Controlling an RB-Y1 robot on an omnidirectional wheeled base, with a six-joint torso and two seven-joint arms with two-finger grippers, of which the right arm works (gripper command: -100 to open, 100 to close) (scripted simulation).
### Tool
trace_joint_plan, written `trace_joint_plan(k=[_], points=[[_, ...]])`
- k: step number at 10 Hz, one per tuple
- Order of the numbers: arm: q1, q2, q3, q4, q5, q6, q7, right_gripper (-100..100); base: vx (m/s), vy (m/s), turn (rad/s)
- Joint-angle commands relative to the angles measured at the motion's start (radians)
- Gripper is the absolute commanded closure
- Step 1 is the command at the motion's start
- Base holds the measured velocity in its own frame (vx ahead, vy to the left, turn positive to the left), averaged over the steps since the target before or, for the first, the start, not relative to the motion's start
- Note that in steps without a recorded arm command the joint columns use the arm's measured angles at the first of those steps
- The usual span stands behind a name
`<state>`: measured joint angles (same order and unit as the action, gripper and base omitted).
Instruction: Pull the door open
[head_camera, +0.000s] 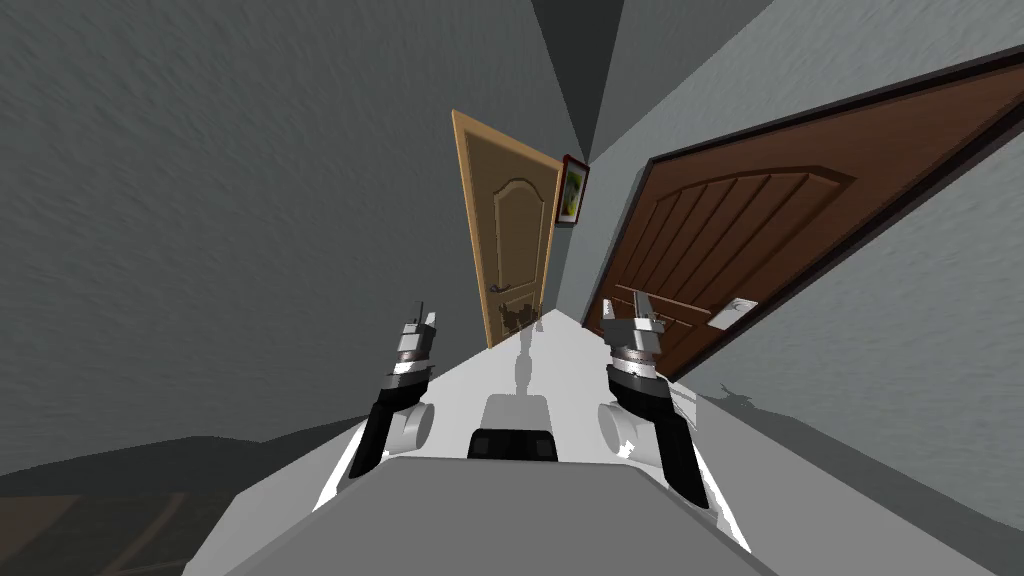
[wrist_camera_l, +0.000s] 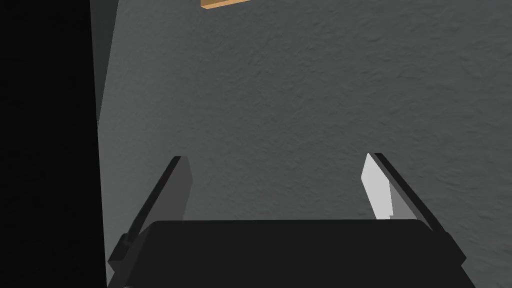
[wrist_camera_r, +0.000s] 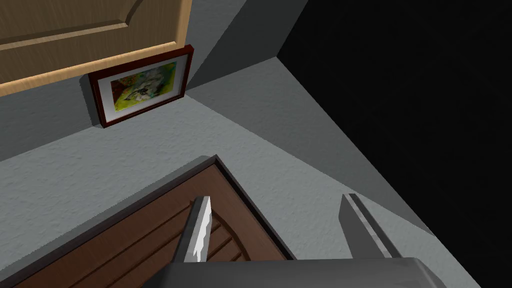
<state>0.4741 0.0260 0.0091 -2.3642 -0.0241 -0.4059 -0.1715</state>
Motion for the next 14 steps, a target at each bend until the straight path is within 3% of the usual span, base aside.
trace_joint_plan(k=[1, 4, 12, 14], points=[[-0.012, -0.009, 0.005, 0.030, 0.000, -0.008, -0.003, -100, -0.026, 0.060, -0.005], [-0.034, -0.024, 0.015, 0.081, 0.001, -0.022, -0.009, -100, 0.067, 0.002, 0.043], [-0.142, -0.091, 0.061, 0.326, 0.004, -0.090, -0.036, -100, 0.088, 0.027, 0.048], [-0.158, -0.100, 0.068, 0.373, 0.005, -0.100, -0.040, -100, 0.058, 0.014, 0.025]])
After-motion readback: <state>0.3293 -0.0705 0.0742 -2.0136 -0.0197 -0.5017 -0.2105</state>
